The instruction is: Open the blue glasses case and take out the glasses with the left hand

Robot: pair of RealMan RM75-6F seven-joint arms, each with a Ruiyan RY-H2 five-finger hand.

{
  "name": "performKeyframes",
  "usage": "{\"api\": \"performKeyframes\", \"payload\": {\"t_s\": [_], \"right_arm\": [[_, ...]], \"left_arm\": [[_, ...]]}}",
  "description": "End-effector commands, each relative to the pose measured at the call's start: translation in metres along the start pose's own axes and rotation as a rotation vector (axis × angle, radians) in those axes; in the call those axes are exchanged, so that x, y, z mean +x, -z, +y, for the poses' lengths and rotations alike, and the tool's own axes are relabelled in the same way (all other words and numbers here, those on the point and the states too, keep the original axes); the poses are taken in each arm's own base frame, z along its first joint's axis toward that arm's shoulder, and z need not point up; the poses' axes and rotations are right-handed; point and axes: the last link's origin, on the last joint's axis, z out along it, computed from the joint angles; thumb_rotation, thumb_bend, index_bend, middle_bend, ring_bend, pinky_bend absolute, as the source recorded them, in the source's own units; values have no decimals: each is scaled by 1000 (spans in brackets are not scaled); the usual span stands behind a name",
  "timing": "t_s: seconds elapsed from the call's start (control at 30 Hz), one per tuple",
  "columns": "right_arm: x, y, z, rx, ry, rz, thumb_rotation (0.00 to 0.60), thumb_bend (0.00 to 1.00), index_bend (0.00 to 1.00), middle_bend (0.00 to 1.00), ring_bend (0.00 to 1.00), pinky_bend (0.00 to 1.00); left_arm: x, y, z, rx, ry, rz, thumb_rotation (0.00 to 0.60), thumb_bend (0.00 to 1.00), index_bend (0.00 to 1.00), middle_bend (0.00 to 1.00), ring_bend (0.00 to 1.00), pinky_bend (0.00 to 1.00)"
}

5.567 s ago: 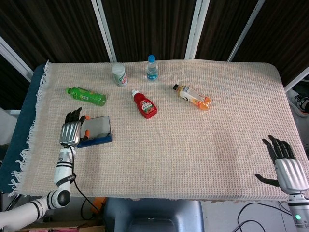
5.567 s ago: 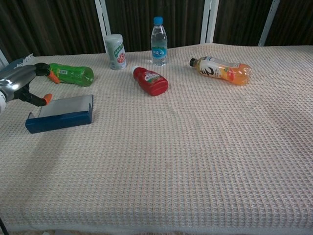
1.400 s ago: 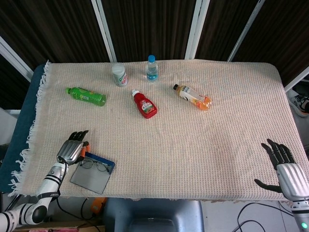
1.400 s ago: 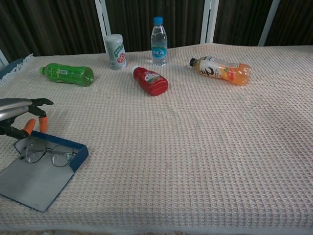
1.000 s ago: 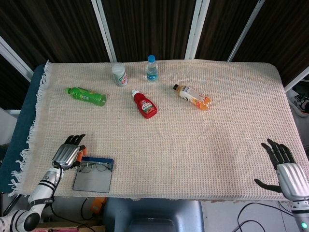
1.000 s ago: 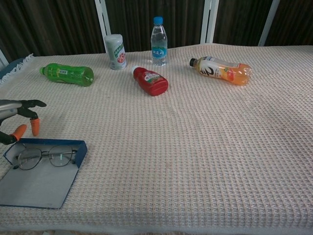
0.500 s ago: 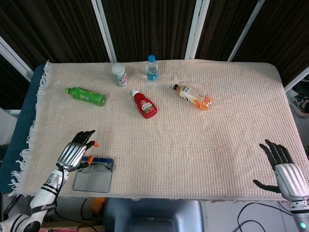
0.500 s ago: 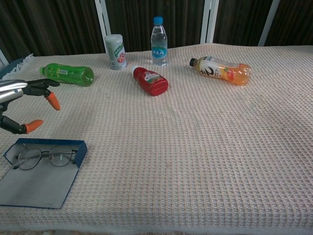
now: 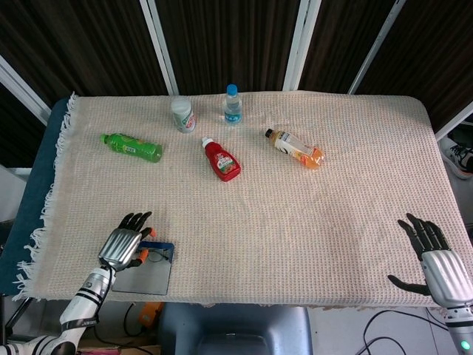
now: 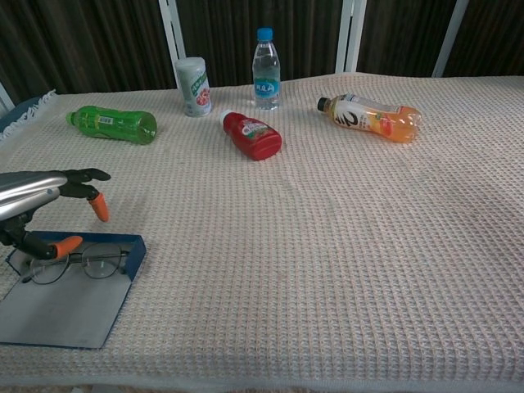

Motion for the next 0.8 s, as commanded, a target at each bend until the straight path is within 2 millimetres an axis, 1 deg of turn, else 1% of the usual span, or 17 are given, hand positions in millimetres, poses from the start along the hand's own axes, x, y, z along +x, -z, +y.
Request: {"api": "performKeyframes", "payload": {"t_s": [0.03,0.3,0.57,0.8], "right_arm": [[0,0,0,2,1,-1,600,178,0,0,0,0],[-1,0,0,-2,5,-1,600,178,0,0,0,0],[-1,0,-1,-3,10,-4,600,178,0,0,0,0],[-1,0,0,-4,7,-1,600,178,0,0,0,0]], "left_arm": [[-3,-1,-1,7,-5,-6,600,413,347,0,0,0],[-12,-6,-5,38,13,-9,600,413,367,0,0,0],[-13,-7,-6,41,21,-4,600,415,419,0,0,0],[-14,-10,-7,45,22,-13,600,416,441,0,0,0]]}}
